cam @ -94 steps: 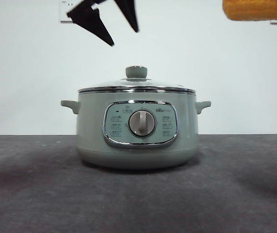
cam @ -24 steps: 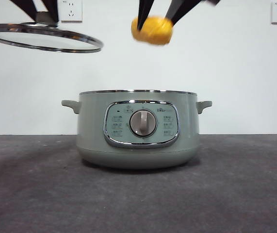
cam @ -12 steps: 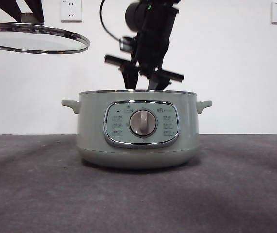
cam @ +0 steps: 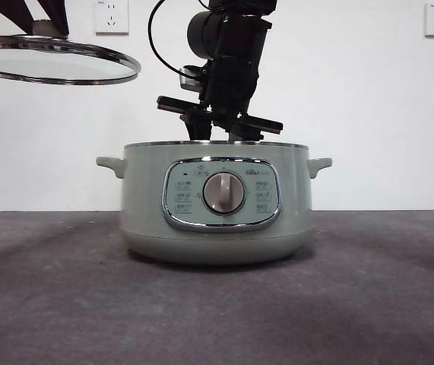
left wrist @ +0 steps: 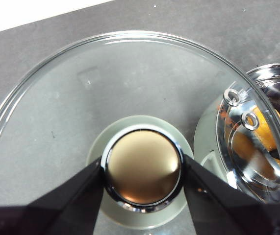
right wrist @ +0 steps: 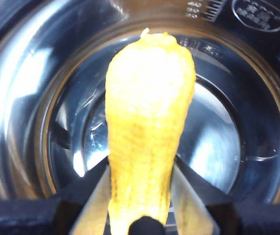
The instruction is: Pick up the corn,open the lid,put the corn in the pot,close the lid
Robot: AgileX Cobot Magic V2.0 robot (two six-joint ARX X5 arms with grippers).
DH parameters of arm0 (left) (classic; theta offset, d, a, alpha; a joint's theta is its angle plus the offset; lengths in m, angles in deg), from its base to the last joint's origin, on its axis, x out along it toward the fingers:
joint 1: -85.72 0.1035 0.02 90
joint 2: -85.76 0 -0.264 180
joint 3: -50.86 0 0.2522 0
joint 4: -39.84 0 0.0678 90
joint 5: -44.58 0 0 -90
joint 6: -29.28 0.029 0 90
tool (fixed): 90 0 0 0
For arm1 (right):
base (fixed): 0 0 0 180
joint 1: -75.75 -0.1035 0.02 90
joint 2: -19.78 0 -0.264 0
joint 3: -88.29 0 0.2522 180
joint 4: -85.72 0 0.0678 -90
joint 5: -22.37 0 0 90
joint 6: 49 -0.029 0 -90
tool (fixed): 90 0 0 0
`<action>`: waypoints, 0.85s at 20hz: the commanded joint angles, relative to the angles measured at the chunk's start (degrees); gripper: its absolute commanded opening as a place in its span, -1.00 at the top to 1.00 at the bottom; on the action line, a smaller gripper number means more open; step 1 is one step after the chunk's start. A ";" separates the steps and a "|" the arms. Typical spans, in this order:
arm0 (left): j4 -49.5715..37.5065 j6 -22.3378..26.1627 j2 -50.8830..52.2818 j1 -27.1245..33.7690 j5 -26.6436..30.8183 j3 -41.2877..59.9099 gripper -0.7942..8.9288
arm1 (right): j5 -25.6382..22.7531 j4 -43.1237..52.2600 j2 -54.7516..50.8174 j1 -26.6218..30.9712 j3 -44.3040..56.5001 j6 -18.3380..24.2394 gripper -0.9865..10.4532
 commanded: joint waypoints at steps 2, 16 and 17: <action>-2.05 0.72 0.92 0.00 -0.68 -0.50 0.86 | -0.33 0.09 2.97 -0.79 0.26 0.68 0.86; -2.32 0.83 0.90 -0.02 -0.74 -0.50 0.86 | -3.69 -1.66 0.44 -2.14 -0.55 0.24 -0.06; -2.29 0.83 0.90 -0.07 -0.90 -0.50 0.86 | -3.87 -2.21 -1.33 -2.19 -0.55 0.24 -0.06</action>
